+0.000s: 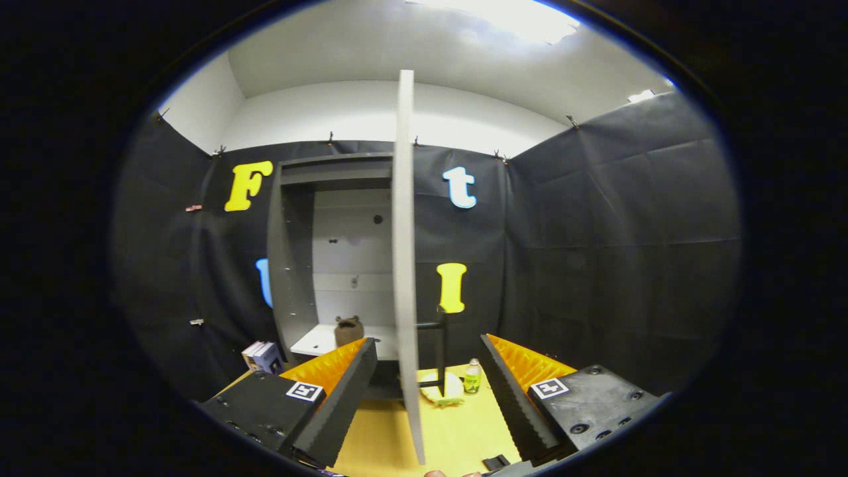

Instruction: Open the shoe cabinet door, grab the shoes and put them into the shoe cabinet, then close the shoe cabinet door.

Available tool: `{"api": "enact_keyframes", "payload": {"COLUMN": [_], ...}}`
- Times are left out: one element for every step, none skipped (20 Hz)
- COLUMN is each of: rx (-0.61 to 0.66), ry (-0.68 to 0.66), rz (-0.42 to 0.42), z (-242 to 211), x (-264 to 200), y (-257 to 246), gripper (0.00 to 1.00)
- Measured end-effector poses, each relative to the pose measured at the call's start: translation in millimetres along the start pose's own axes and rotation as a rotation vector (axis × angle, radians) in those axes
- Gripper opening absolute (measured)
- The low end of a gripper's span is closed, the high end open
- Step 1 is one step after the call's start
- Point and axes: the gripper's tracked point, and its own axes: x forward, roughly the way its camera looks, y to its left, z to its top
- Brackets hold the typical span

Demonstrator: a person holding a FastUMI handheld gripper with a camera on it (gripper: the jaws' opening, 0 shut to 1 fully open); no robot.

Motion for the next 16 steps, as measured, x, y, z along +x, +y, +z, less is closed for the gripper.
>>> {"api": "enact_keyframes", "payload": {"rx": [-0.019,-0.034,-0.041,-0.041,-0.036,-0.038,-0.039,-0.041,-0.037,-0.028,-0.017,-0.009,-0.004,-0.002,0.002,0.006], "ry": [0.006,0.017,0.03,0.045,0.063,0.073,0.077,0.081,0.082,0.086,0.089,0.095,0.096,0.099,0.101,0.102], "rz": [-0.024,-0.044,-0.054,-0.059,-0.06,-0.064,-0.058,-0.06,-0.054,-0.055,-0.057,-0.06,-0.066,-0.07,-0.074,-0.075], "z": [-6.3,-12.3,-17.5,-21.7,-26.7,-29.7,-33.3,-33.4,-33.9,-33.9,-33.9,-35.5,-36.7,-37.4,-37.7,-38.1], "x": [8.9,17.5,26.1,34.9,41.5,47.9,54.1,57.2,58.0,56.7,57.5,56.8,56.3,55.5,55.0,52.8], "y": [-13.7,-25.7,-33.2,-37.7,-41.1,-43.6,-42.8,-41.8,-39.4,-38.4,-36.5,-35.1,-33.6,-31.6,-28.7,-25.6], "gripper": [0.98,0.97,0.98,0.98,0.98,0.98,0.98,0.98,0.96,0.96,0.96,0.95,0.96,0.95,0.95,0.95]}}
